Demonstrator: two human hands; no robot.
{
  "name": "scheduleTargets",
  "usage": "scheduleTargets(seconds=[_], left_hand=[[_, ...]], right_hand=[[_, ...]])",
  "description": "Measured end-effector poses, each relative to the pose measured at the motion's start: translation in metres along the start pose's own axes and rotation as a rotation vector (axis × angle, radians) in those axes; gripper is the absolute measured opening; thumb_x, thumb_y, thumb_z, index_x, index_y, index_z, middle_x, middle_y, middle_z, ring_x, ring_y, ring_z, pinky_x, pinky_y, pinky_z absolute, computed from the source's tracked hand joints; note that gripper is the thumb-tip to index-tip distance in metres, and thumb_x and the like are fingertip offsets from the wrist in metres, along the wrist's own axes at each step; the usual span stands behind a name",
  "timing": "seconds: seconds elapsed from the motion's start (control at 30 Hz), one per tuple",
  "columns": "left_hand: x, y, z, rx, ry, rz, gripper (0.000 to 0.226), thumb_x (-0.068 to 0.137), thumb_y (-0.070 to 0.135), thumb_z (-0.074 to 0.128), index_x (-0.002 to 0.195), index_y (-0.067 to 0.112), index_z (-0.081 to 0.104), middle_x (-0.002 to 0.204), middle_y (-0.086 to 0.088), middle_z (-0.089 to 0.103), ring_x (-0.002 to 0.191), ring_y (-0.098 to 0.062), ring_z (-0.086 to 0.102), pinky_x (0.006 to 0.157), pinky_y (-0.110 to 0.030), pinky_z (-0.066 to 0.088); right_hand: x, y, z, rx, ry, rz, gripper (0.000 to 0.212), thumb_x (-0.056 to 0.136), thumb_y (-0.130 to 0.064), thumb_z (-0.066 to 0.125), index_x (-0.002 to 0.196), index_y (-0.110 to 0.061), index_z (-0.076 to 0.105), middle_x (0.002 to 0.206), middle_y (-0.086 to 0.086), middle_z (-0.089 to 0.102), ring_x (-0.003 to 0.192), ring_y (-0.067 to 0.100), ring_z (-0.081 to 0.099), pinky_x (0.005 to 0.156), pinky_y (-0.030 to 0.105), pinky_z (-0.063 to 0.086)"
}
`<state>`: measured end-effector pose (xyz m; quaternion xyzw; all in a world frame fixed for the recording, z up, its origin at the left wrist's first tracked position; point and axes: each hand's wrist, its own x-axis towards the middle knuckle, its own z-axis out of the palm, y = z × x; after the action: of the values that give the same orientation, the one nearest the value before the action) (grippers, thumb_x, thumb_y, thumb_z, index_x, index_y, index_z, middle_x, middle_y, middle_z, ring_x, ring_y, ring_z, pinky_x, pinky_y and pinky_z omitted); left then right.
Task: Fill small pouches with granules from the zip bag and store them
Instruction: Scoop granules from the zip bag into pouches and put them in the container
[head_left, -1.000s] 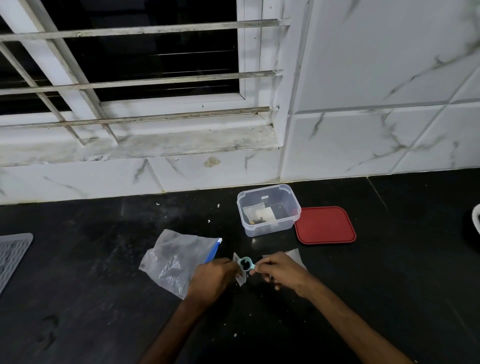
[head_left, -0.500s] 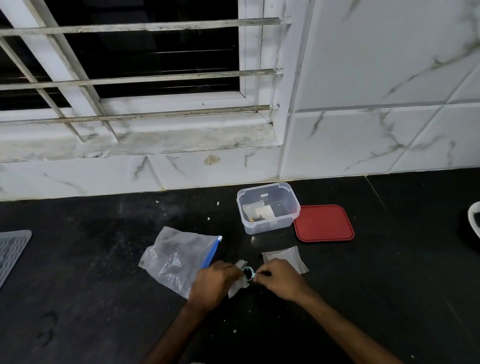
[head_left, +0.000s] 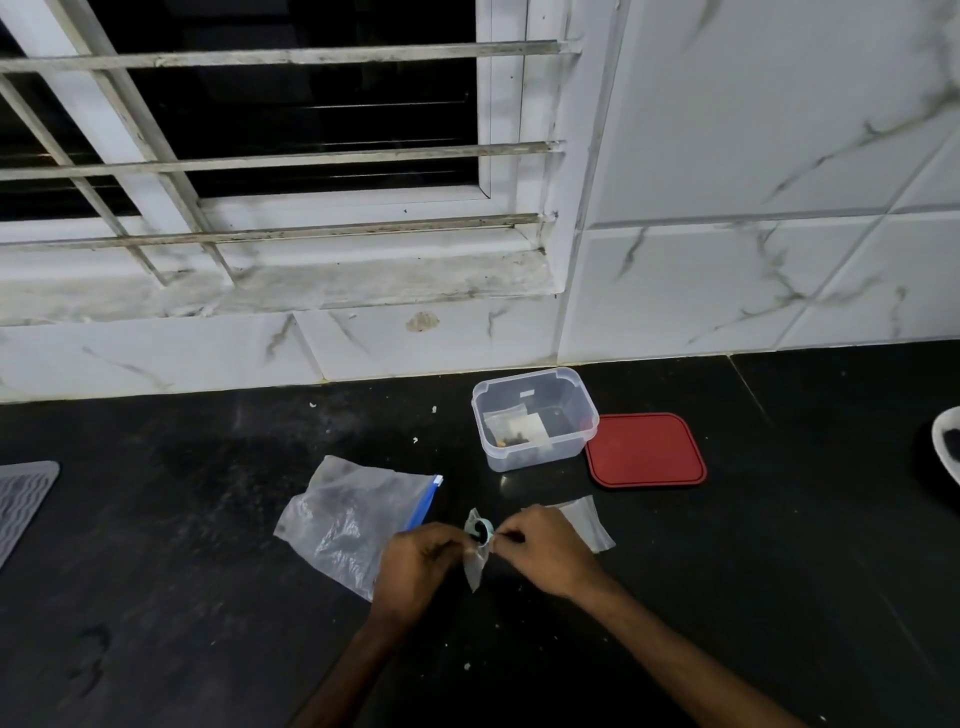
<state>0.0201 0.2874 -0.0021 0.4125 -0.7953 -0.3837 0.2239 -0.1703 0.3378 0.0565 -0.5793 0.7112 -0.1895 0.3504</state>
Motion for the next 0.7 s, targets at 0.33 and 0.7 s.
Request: scheduleTargets(seconds=[0.33,0.7], left_hand=[[-0.002,0.001,0.005,0.117,-0.01,0.044,0.014,0.091,0.034,0.055,0.095,0.043,0.064,0.1,0.026,0.065,0.096,0.011,0.061,0.084,-0.008,0.047],[0.001,-0.001,0.005,-0.092,0.082,-0.129,0.02,0.091,0.017,0.066,0.093,0.036,0.071,0.095,0.022,0.071,0.091,0.001,0.068,0.081,-0.019,0.054]], right_hand=[[-0.003,-0.027,0.01,-0.747,-0.282,-0.056,0.026,0.098,-0.015,0.047,0.118,-0.004,0.058,0.116,0.016,0.06,0.105,0.029,0.059,0.084,0.038,0.048],[-0.019,-0.017,0.008,-0.838,0.018,-0.238,0.031,0.081,-0.019,0.07,0.11,-0.009,0.065,0.094,0.009,0.068,0.083,0.022,0.066,0.059,0.031,0.051]])
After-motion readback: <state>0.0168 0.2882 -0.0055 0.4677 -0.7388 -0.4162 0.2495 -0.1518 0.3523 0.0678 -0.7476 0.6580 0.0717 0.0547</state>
